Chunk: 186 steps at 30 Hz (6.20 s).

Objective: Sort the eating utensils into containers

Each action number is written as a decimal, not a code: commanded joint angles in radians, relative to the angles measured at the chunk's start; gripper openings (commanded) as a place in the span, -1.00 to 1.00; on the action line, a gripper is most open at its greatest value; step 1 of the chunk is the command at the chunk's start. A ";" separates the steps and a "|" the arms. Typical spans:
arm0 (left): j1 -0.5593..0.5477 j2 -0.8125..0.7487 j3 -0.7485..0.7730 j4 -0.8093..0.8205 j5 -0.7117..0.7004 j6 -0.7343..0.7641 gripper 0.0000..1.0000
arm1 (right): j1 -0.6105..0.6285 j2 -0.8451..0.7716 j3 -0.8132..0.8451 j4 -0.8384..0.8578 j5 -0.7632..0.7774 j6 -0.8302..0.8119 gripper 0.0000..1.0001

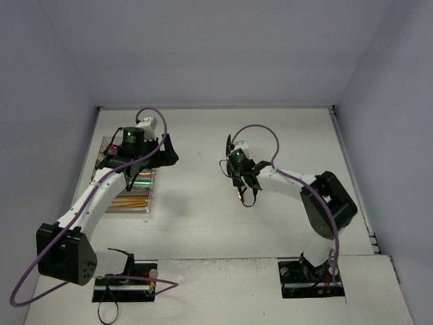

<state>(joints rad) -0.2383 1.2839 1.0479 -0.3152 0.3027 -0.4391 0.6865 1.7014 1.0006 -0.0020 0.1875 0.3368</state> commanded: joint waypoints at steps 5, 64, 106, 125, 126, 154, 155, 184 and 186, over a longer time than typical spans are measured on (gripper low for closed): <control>-0.101 0.032 -0.018 0.365 0.228 -0.222 0.58 | 0.096 -0.271 -0.030 0.172 -0.194 -0.202 -1.00; 0.233 0.011 -0.164 0.472 0.087 -0.545 -1.00 | 0.043 -0.421 -0.184 0.338 -0.100 -0.070 0.49; 0.519 0.192 -0.122 0.352 -0.060 -0.606 0.26 | -0.008 -0.440 -0.258 0.311 -0.094 -0.020 0.51; 0.171 -0.078 0.050 -0.022 -0.310 0.008 0.36 | -0.067 0.089 0.146 0.158 0.160 0.117 0.51; 0.134 -0.099 0.035 -0.023 -0.330 0.032 0.36 | -0.070 0.114 0.166 0.157 0.164 0.127 0.49; 0.009 -0.270 -0.109 -0.024 -0.363 0.142 0.53 | -0.103 0.434 0.382 0.145 0.160 0.184 -0.30; 0.009 -0.268 -0.109 -0.024 -0.358 0.141 0.53 | -0.103 0.439 0.383 0.146 0.157 0.181 -0.33; -0.032 -0.104 -0.042 0.208 0.241 -0.210 0.53 | 0.070 -0.101 0.020 0.349 -0.363 -0.216 -1.00; -0.059 -0.081 -0.045 0.233 0.240 -0.230 0.53 | 0.093 -0.137 0.005 0.363 -0.379 -0.205 -1.00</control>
<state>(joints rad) -0.2551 1.1723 0.9596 -0.2303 0.4458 -0.5646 0.7452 1.6823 1.0121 0.2528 -0.1087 0.1629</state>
